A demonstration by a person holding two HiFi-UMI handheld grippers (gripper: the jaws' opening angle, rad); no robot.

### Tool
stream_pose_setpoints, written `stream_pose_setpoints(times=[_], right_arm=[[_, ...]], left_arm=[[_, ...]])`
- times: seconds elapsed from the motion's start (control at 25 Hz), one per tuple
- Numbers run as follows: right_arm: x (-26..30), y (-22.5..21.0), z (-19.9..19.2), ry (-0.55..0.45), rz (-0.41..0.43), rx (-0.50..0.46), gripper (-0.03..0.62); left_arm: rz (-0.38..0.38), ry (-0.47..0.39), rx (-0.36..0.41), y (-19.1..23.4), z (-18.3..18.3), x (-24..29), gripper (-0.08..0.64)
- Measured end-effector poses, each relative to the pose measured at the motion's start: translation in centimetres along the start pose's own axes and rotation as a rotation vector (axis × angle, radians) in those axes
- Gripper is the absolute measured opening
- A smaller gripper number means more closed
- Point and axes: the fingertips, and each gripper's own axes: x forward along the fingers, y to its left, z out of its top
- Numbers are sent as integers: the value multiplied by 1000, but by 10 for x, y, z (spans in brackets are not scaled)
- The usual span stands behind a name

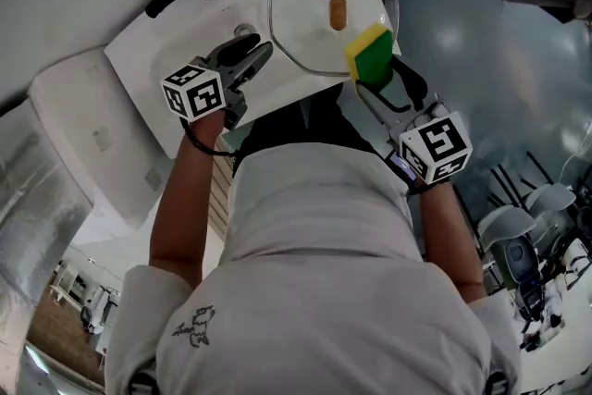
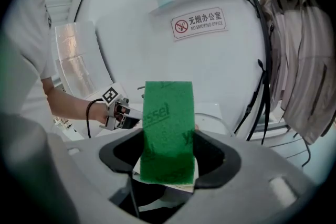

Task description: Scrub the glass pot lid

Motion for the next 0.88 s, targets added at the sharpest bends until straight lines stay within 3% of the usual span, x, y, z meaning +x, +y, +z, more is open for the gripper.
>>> stream_pose_setpoints(times=[0.24, 0.56, 0.88], right_arm=[[32, 0, -20, 77, 17, -41, 293], [76, 5, -53, 215, 47, -159, 293], [117, 12, -84, 369, 60, -301, 291]], left_arm=[[-63, 115, -84, 44, -22, 21, 172], [-153, 165, -226, 89, -47, 50, 181], [-298, 83, -431, 107, -44, 71, 189]])
